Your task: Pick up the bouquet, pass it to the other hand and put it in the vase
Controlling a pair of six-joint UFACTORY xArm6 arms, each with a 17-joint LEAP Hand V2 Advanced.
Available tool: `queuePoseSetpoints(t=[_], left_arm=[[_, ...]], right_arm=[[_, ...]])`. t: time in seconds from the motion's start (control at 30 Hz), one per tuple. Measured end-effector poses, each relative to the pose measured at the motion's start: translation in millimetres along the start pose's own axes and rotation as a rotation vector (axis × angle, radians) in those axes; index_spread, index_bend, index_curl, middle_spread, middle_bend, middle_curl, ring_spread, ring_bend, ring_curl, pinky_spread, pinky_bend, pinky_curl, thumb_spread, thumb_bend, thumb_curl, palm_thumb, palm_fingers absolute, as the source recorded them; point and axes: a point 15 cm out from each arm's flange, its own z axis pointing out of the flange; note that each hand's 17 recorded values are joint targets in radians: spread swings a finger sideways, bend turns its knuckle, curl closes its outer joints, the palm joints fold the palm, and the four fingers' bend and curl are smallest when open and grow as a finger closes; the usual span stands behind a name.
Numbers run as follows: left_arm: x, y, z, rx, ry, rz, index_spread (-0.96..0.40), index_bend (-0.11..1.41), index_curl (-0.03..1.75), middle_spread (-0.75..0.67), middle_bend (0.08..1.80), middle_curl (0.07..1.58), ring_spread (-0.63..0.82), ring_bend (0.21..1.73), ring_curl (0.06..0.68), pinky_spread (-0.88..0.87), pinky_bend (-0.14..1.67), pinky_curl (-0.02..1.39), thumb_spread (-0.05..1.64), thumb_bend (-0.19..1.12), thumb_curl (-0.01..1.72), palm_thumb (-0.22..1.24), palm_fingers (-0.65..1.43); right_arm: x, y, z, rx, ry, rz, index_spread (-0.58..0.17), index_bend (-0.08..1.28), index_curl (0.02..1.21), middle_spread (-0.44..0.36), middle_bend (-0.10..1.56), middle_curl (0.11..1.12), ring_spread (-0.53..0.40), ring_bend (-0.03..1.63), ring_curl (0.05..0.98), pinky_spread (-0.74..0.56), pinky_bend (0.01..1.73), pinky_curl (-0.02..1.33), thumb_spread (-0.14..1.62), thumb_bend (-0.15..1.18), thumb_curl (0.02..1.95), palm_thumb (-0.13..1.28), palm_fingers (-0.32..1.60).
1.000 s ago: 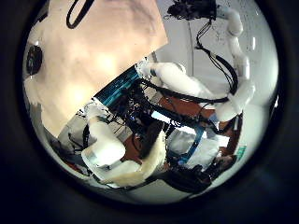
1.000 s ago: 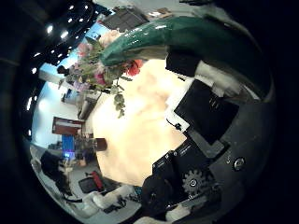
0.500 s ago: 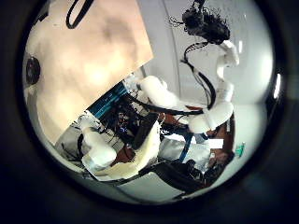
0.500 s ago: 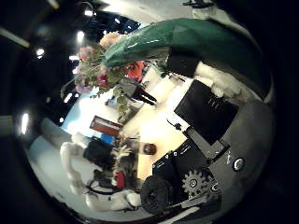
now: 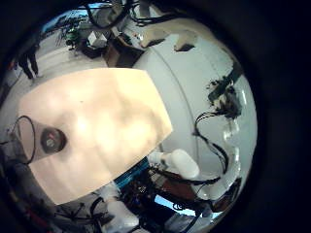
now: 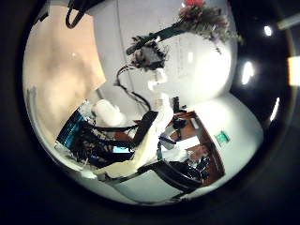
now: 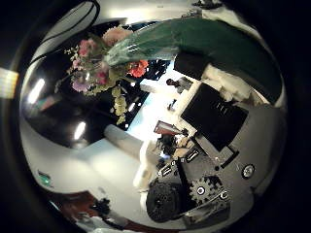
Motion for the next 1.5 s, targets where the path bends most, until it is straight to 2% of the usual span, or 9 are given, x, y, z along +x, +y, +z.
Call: queuePoseSetpoints(t=[0.1, 0.23, 0.43, 0.57, 0.93, 1.3, 1.4, 1.5], left_arm=[[9, -10, -3, 0.022, 0.048, 0.005, 0.09, 0.16, 0.33, 0.36, 0.2, 0.34, 0.51, 0.59, 0.203, 0.56, 0.5, 0.14, 1.1, -0.02, 0.29, 0.22, 0.15], [25, -31, -1, 0.032, 0.129, 0.016, 0.1, 0.16, 0.32, 0.38, 0.19, 0.34, 0.51, 0.6, 0.205, 0.56, 0.51, 0.14, 1.09, -0.02, 0.3, 0.22, 0.12], [46, -54, 6, 0.005, 0.208, 0.024, 0.11, 0.17, 0.32, 0.39, 0.2, 0.34, 0.52, 0.6, 0.201, 0.56, 0.52, 0.14, 1.06, -0.02, 0.31, 0.25, 0.11], [53, -57, 15, -0.02, 0.218, 0.029, 0.12, 0.17, 0.33, 0.4, 0.2, 0.34, 0.52, 0.6, 0.202, 0.56, 0.52, 0.14, 1.05, -0.02, 0.32, 0.27, 0.1], [69, -50, 29, -0.081, 0.205, 0.058, 0.13, 0.17, 0.33, 0.38, 0.2, 0.35, 0.53, 0.59, 0.193, 0.56, 0.51, 0.13, 1.0, -0.03, 0.33, 0.29, 0.12], [83, -45, 39, -0.108, 0.198, 0.088, 0.16, 0.15, 0.31, 0.37, 0.22, 0.36, 0.53, 0.62, 0.196, 0.55, 0.55, 0.14, 0.98, -0.03, 0.33, 0.3, 0.16], [88, -42, 42, -0.119, 0.202, 0.098, 0.16, 0.14, 0.3, 0.35, 0.28, 0.37, 0.51, 0.63, 0.195, 0.53, 0.57, 0.14, 0.97, -0.03, 0.33, 0.31, 0.22], [90, -40, 46, -0.132, 0.209, 0.105, 0.14, 0.13, 0.28, 0.21, 0.46, 0.43, 0.43, 0.66, 0.198, 0.47, 0.56, 0.12, 0.97, -0.03, 0.33, 0.32, 0.37]], right_arm=[[3, 14, 8, -0.043, -0.086, 0.034, -0.224, 1.16, 0.87, -0.118, 1.37, 0.74, -0.179, 1.47, 0.651, -0.22, 1.36, 0.61, 0.86, 0.0, 1.03, 1.13, 1.17], [-9, 27, 27, -0.11, -0.113, 0.005, -0.221, 1.17, 0.86, -0.118, 1.37, 0.74, -0.179, 1.47, 0.651, -0.22, 1.35, 0.62, 0.86, -0.01, 1.05, 1.13, 1.17], [-43, 55, 63, -0.254, -0.149, -0.062, -0.218, 1.18, 0.85, -0.118, 1.38, 0.73, -0.179, 1.47, 0.651, -0.22, 1.34, 0.65, 0.86, -0.01, 1.07, 1.12, 1.17], [-52, 61, 82, -0.295, -0.142, -0.088, -0.216, 1.19, 0.85, -0.117, 1.38, 0.73, -0.179, 1.48, 0.65, -0.22, 1.33, 0.66, 0.87, -0.01, 1.08, 1.12, 1.17], [-40, 76, 100, -0.359, 0.005, -0.151, -0.214, 1.2, 0.84, -0.117, 1.39, 0.72, -0.178, 1.48, 0.65, -0.21, 1.31, 0.71, 0.88, -0.01, 1.1, 1.1, 1.16], [-31, 90, 110, -0.435, 0.133, -0.22, -0.212, 1.2, 0.83, -0.116, 1.39, 0.71, -0.175, 1.48, 0.65, -0.21, 1.29, 0.74, 0.88, -0.01, 1.11, 1.1, 1.16], [-21, 97, 113, -0.47, 0.18, -0.229, -0.212, 1.21, 0.83, -0.116, 1.39, 0.71, -0.174, 1.48, 0.651, -0.21, 1.28, 0.75, 0.88, -0.01, 1.11, 1.1, 1.16], [-5, 93, 113, -0.465, 0.251, -0.239, -0.212, 1.21, 0.83, -0.116, 1.39, 0.71, -0.173, 1.48, 0.651, -0.22, 1.28, 0.76, 0.88, -0.01, 1.11, 1.1, 1.16]])
